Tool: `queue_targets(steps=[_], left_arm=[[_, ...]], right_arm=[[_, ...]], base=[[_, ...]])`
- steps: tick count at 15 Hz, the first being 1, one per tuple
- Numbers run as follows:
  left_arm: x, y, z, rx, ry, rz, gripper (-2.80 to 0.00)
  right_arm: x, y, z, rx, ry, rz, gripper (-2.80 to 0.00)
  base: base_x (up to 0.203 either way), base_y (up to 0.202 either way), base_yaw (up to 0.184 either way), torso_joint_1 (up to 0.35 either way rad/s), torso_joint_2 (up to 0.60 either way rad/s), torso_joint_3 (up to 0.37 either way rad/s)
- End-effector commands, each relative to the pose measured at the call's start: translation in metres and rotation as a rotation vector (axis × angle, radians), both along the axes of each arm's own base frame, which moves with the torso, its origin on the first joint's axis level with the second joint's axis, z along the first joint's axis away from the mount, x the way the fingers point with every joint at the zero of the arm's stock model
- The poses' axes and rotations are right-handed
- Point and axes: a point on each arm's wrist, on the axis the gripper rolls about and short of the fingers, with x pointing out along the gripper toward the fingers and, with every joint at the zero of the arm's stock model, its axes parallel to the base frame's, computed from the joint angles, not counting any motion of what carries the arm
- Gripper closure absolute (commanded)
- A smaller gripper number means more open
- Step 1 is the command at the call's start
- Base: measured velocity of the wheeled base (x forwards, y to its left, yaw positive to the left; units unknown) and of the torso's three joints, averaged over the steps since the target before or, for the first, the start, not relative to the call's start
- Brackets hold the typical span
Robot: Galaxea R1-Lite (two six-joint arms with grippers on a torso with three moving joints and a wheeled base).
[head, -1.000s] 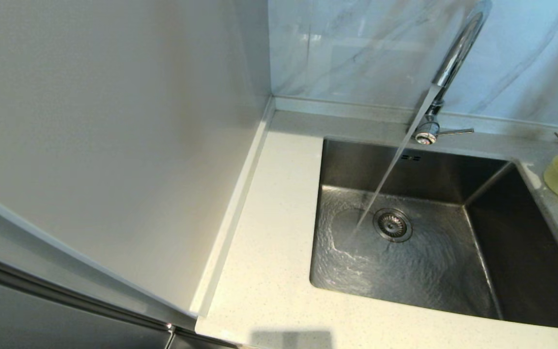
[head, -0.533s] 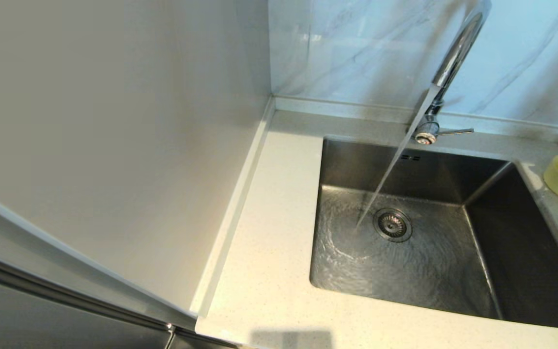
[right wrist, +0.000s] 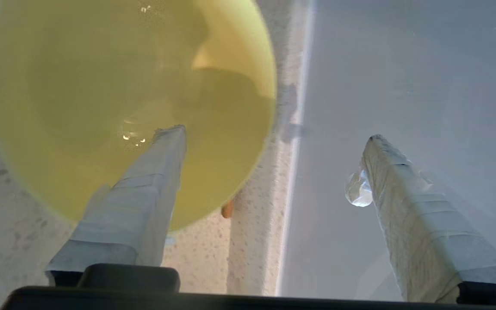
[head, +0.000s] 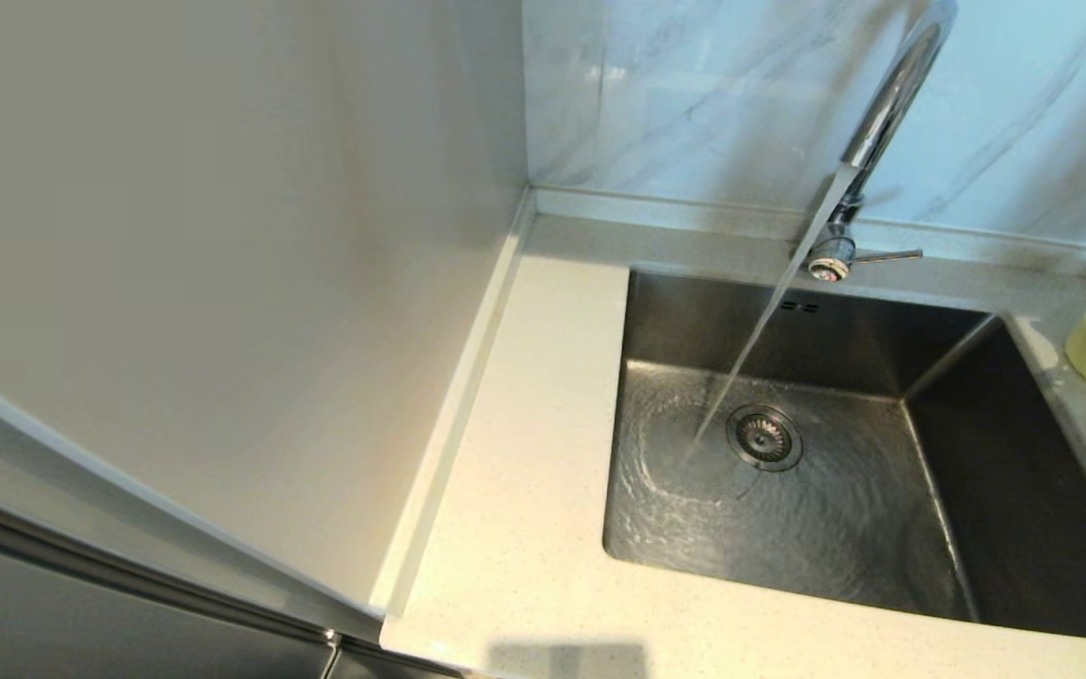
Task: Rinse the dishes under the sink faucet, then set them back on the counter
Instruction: Place the chopsticks on the table
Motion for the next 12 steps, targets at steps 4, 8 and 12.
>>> queue_targets(steps=[4, 8, 12], left_arm=[[0.0, 0.0, 0.0, -0.001, 0.0, 0.0, 0.0], [0.0, 0.0, 0.0, 0.001, 0.0, 0.0, 0.0], [0.0, 0.0, 0.0, -0.001, 0.001, 0.0, 0.0]], right_arm=[[-0.035, 0.017, 0.035, 0.008, -0.079, 0.039, -2.8], [-0.091, 0.021, 0.05, 0.114, -0.103, 0.08, -2.8], [-0.159, 0.007, 0.049, 0.267, -0.102, 0.042, -2.8]], base=[[0.0, 0.0, 0.0, 0.0, 0.0, 0.0], [0.0, 0.0, 0.0, 0.0, 0.0, 0.0], [0.0, 0.0, 0.0, 0.0, 0.0, 0.0]])
